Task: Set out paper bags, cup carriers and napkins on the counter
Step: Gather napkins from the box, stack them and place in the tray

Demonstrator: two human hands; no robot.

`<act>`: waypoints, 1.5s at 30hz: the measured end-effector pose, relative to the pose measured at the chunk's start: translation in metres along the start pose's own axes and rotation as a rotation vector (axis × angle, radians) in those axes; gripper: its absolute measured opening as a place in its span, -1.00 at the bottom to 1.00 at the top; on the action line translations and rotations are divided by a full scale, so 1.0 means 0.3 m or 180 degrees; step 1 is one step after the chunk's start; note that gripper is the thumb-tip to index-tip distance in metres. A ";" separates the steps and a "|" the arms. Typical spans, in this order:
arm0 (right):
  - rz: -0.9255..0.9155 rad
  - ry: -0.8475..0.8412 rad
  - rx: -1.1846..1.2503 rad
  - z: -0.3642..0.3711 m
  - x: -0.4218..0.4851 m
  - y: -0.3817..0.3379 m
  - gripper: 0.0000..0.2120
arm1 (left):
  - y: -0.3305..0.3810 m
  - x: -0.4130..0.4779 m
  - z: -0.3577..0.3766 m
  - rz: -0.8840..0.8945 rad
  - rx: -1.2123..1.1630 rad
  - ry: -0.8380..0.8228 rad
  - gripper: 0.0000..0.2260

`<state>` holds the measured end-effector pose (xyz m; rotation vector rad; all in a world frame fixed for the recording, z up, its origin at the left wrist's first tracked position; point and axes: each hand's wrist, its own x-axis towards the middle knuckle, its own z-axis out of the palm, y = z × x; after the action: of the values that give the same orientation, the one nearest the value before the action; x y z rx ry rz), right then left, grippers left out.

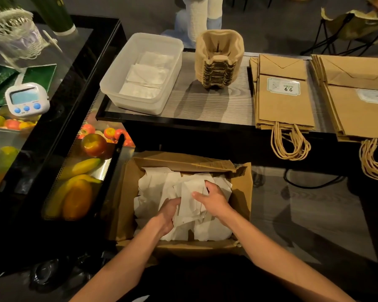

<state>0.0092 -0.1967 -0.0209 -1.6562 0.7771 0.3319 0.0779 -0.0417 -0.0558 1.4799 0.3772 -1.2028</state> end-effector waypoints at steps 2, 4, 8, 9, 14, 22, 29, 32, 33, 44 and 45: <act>-0.0013 -0.0212 -0.0182 0.002 -0.004 0.002 -0.33 | 0.002 -0.005 0.004 -0.0011 -0.0070 -0.0066 -0.69; -0.0100 -0.0318 -0.0336 0.011 -0.003 0.003 -0.36 | 0.004 -0.007 0.008 -0.0025 -0.0187 -0.0042 -0.68; 0.0079 -0.0113 0.0151 0.004 0.007 -0.004 -0.40 | 0.009 -0.017 0.008 -0.0012 -0.0591 -0.0027 -0.69; 0.0145 -0.0166 0.0344 0.001 0.010 -0.003 -0.46 | 0.008 -0.015 0.004 -0.0018 -0.0733 0.0011 -0.68; 0.0301 -0.0408 0.1612 -0.022 0.041 0.024 -0.69 | -0.007 0.006 0.004 0.0006 -0.1021 0.0058 -0.68; 0.0579 -0.0746 0.2546 -0.050 0.044 0.045 -0.55 | -0.016 0.024 0.007 -0.0153 -0.0577 -0.0242 -0.69; 0.1218 -0.0216 0.3857 -0.093 0.010 0.062 -0.78 | 0.002 0.018 0.001 -0.0178 -0.0705 -0.0129 -0.54; 0.1212 -0.0314 0.3704 -0.079 0.009 0.083 -0.77 | -0.003 0.018 0.001 -0.0172 -0.0720 -0.0140 -0.60; 0.1191 -0.0350 0.3690 -0.075 0.011 0.091 -0.76 | -0.004 0.014 0.003 -0.0166 -0.0680 -0.0111 -0.60; 0.0220 0.0118 0.0440 0.006 0.031 0.052 -0.43 | 0.028 -0.035 0.033 -0.0124 -0.1023 -0.0116 -0.56; 0.0109 0.0219 0.0429 0.004 0.021 0.040 -0.44 | 0.030 -0.033 0.033 -0.0118 -0.1024 -0.0147 -0.53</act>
<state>0.0063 -0.1983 -0.0340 -1.5357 0.8618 0.2421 0.0761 -0.0495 -0.0411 1.1704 0.5420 -1.1433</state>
